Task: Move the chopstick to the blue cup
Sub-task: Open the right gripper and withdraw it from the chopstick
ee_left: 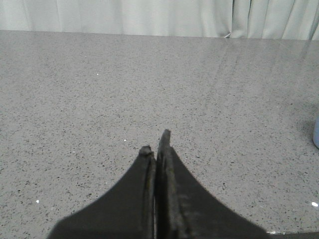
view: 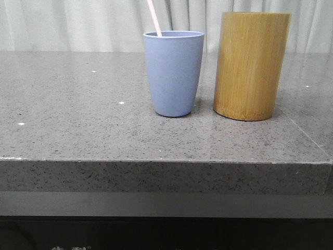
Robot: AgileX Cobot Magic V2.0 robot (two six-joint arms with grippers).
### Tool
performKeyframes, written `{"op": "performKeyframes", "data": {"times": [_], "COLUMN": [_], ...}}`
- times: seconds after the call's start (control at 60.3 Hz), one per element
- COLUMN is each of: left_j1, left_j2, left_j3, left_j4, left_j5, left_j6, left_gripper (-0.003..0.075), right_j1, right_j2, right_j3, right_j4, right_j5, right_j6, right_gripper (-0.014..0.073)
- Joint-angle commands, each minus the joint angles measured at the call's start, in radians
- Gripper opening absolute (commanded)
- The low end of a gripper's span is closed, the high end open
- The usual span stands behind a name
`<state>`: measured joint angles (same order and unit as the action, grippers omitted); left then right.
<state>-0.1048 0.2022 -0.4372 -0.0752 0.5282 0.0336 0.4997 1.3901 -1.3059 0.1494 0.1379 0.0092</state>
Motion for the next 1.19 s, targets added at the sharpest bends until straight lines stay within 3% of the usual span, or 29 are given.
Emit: {"op": "performKeyframes", "data": {"times": [0.0,0.216,0.481,0.63,0.962,1.178], "left_j1": [0.001,0.001,0.001,0.001,0.001,0.001], "left_j2": [0.009,0.009,0.009,0.009,0.009,0.009], "left_j3": [-0.028,-0.028,-0.028,-0.028,-0.028,-0.028], "left_j4": [-0.012,-0.012,-0.012,-0.012,-0.012,-0.012], "left_j5": [-0.084,-0.084,-0.084,-0.084,-0.084,-0.084], "left_j6": [-0.010,-0.010,-0.010,-0.010,-0.010,-0.010], "left_gripper": [-0.0019,-0.0019,-0.0019,-0.0019,-0.0019,-0.0019], "right_j1": [-0.049,-0.180,-0.279,-0.279,-0.277,-0.277], "right_j2": [-0.082,-0.203,-0.387,-0.531,-0.983,-1.257], "right_j3": [-0.053,-0.053,0.047,0.233,0.732,0.909], "right_j4": [-0.019,-0.068,-0.244,-0.233,-0.113,-0.106], "right_j5": [0.036,0.212,0.404,0.385,0.197,0.178], "right_j6": [-0.009,-0.009,-0.009,-0.009,-0.009,-0.009], "right_gripper": [-0.0077,-0.0088,-0.0088,-0.0088,-0.0088,-0.0088]}}
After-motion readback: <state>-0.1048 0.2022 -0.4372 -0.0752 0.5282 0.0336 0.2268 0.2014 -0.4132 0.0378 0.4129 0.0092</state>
